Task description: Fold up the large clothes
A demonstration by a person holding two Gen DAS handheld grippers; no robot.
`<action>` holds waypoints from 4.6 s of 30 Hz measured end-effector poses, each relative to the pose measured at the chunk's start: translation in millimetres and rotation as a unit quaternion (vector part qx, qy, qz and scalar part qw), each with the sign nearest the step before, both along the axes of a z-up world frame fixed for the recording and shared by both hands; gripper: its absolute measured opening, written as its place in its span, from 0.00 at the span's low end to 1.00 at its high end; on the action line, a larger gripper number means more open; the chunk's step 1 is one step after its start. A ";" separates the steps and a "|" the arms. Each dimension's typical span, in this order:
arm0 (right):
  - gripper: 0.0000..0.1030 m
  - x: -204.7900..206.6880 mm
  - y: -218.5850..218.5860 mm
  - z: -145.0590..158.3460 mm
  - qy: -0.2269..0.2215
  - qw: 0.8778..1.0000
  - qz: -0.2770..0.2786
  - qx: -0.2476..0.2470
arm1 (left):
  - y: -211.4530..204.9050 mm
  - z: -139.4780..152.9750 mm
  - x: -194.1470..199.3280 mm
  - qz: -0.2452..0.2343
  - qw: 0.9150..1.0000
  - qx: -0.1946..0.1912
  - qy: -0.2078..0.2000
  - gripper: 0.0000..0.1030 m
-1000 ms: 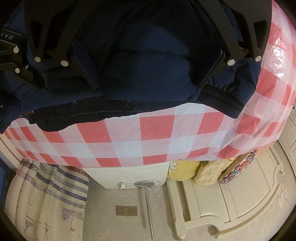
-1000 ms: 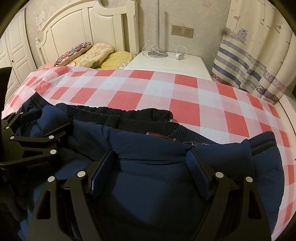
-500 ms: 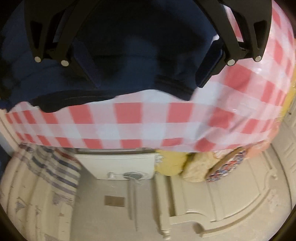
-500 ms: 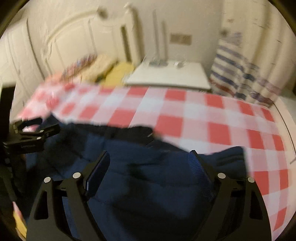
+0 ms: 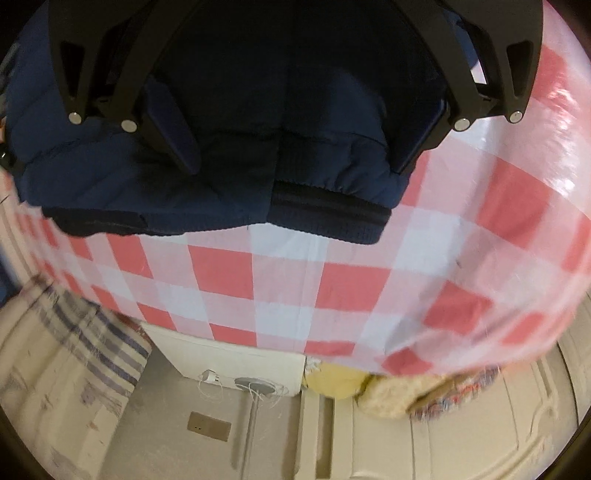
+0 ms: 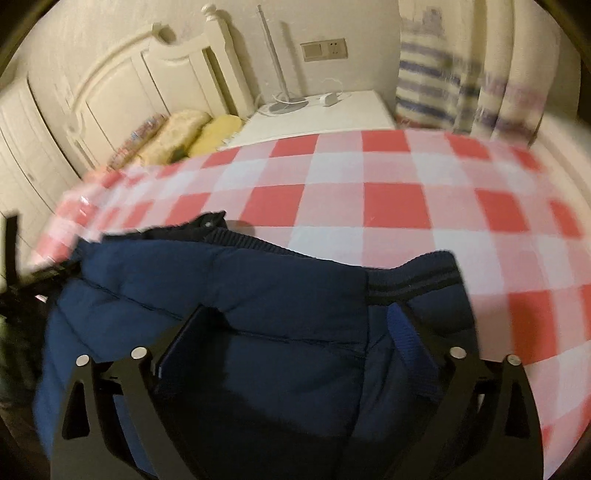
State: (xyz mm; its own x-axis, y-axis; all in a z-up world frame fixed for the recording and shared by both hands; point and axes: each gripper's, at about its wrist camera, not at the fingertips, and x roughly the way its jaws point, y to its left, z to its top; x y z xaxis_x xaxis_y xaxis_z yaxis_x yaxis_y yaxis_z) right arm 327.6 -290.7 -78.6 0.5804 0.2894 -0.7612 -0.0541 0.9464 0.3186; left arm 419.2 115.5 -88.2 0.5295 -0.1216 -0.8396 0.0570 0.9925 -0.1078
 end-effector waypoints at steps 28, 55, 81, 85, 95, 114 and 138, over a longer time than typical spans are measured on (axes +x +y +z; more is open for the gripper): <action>0.92 24.1 98.5 8.7 0.019 0.992 0.007 -0.124 | -80.6 2.7 -9.2 -0.023 0.994 0.091 -0.052 0.98; 0.95 -50.5 117.4 23.1 -0.001 0.986 0.052 -0.160 | -82.4 16.7 -83.1 -0.023 0.990 0.111 -0.078 0.98; 0.96 -110.5 15.8 14.6 -0.058 0.998 0.000 0.010 | 34.6 9.0 -103.3 0.068 0.996 -0.009 -0.053 0.98; 0.95 -117.0 17.2 24.2 -0.055 0.998 -0.040 -0.019 | 28.0 24.7 -112.9 0.103 0.991 0.045 -0.066 0.97; 0.95 -156.6 134.1 46.9 -0.078 0.977 0.081 -0.180 | -95.7 30.3 -170.8 -0.048 0.984 0.127 -0.113 0.98; 0.95 -186.6 97.0 43.0 -0.093 0.982 0.052 -0.159 | -19.9 25.3 -196.9 0.020 0.988 0.081 -0.129 0.98; 0.95 -221.7 137.9 29.9 -0.112 0.975 0.086 -0.169 | 9.2 1.1 -194.4 0.021 0.989 0.086 -0.120 0.98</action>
